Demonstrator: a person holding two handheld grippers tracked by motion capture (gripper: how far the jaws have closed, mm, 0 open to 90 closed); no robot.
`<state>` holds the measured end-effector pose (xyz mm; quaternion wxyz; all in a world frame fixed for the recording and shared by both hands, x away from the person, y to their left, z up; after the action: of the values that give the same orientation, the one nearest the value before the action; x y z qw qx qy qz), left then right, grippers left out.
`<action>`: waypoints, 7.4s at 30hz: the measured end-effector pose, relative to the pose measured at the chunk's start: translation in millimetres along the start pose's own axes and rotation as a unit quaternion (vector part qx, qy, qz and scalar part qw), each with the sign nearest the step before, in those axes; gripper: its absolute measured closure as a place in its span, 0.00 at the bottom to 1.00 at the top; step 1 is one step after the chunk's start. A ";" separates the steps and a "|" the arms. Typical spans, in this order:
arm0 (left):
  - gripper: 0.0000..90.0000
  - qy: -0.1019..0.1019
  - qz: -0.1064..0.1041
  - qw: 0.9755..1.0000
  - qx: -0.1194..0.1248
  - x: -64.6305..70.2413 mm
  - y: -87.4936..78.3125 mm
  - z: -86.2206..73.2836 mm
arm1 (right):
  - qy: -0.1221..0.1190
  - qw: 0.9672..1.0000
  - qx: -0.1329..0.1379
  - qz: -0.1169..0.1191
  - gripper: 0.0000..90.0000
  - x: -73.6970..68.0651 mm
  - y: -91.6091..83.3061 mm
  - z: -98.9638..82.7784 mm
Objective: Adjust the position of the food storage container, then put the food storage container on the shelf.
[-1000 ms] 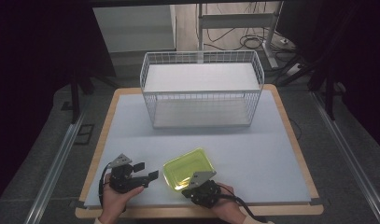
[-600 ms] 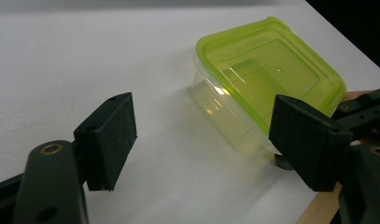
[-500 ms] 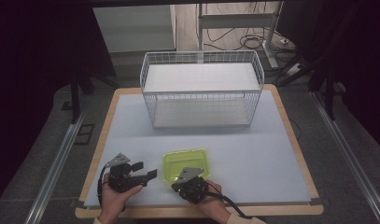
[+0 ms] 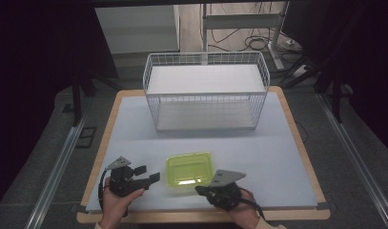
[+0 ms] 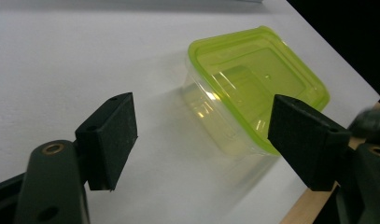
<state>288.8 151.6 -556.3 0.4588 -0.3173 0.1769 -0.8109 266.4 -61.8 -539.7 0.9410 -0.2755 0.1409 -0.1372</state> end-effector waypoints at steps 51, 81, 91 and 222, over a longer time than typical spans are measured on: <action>0.30 -0.086 -0.077 0.991 -0.067 15.6 21.0 10.5 | 0.233 0.971 0.031 0.037 0.43 84.6 -12.0 7.0; 0.79 -0.115 -0.096 0.982 -0.112 19.2 42.5 -2.5 | 0.291 0.954 0.007 0.065 0.78 90.7 7.6 -9.1; 0.89 -0.106 -0.100 0.986 -0.085 24.2 33.5 2.8 | 0.307 0.949 0.026 0.069 0.88 87.3 -2.2 -4.1; 0.90 -0.009 -0.105 0.994 0.003 70.0 4.0 165.5 | 0.205 0.971 0.119 0.006 0.90 119.2 -99.2 130.1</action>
<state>376.9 90.3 -412.1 0.3740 -0.3401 0.1360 -0.8520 402.7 -119.8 -401.8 0.9187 -0.1269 0.3154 -0.2009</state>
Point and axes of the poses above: each handheld gripper's, and its own axes: y roughly forward along the jaws, z roughly out of its top, x roughly to its right, the point moved 9 cm from there along y, roughly forward along the jaws, and after that the axes turned 9 degrees about z, right-handed, at the moved point
